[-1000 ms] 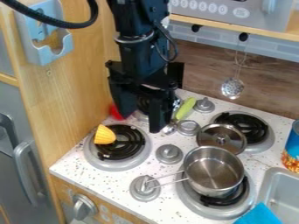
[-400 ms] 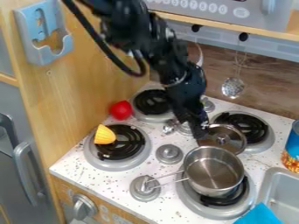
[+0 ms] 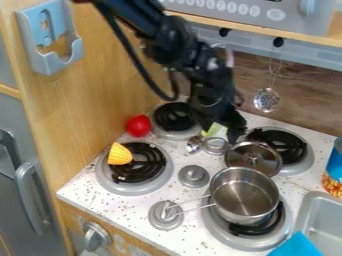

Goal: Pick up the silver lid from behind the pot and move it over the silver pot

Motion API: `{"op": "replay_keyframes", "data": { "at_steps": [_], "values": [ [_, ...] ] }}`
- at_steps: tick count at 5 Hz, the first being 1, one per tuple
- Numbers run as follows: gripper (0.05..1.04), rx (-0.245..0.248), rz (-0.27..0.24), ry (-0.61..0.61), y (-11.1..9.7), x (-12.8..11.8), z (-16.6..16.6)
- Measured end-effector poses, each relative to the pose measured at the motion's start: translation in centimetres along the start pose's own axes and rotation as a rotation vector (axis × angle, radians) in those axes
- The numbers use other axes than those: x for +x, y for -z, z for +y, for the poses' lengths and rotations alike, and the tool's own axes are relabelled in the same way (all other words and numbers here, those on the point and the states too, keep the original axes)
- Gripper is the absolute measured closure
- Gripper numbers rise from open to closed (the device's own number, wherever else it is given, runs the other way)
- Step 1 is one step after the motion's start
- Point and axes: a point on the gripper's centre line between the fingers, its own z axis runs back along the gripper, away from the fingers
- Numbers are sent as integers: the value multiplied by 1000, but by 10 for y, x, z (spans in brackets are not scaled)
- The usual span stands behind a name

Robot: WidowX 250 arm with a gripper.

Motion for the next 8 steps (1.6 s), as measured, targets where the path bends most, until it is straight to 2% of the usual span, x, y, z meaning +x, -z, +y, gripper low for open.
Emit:
{"op": "replay_keyframes", "data": {
  "at_steps": [1, 3, 4, 5, 6, 8],
  "values": [
    [83, -4, 7, -20, 1, 15, -10],
    [83, -51, 34, -11, 15, 19, -18],
    [83, -55, 69, -8, 30, 14, -21],
    [83, -27, 95, 17, 39, 15, -28],
    [83, -20, 113, 27, 47, 14, -33],
    [83, -8, 118, 31, 56, 19, -32]
  ]
}}
